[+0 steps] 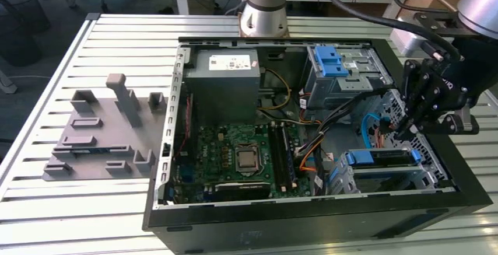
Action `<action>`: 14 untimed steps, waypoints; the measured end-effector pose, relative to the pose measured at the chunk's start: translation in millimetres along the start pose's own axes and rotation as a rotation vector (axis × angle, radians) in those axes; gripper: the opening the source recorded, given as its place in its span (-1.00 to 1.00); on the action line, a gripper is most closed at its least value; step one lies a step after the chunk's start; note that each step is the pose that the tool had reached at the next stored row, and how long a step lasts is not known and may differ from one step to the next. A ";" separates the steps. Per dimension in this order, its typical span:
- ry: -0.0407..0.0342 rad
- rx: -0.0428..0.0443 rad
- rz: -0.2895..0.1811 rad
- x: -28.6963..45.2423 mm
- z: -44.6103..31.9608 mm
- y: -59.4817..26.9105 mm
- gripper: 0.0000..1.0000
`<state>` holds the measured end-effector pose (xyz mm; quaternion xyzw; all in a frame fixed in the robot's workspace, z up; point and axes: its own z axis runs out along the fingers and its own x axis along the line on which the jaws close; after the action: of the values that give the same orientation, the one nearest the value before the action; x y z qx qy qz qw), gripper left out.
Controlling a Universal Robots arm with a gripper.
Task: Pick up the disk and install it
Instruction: 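Insert the first disk wire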
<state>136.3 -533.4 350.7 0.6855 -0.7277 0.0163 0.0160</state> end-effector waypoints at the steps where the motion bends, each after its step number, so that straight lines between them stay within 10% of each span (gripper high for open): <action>1: -0.0013 0.0027 -0.001 1.2 0.3 0.2 -0.67; 14: -0.0116 0.0158 -0.022 11.8 5.0 11.1 -0.67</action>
<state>124.5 -544.8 346.3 0.6935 -0.7202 0.0179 0.0065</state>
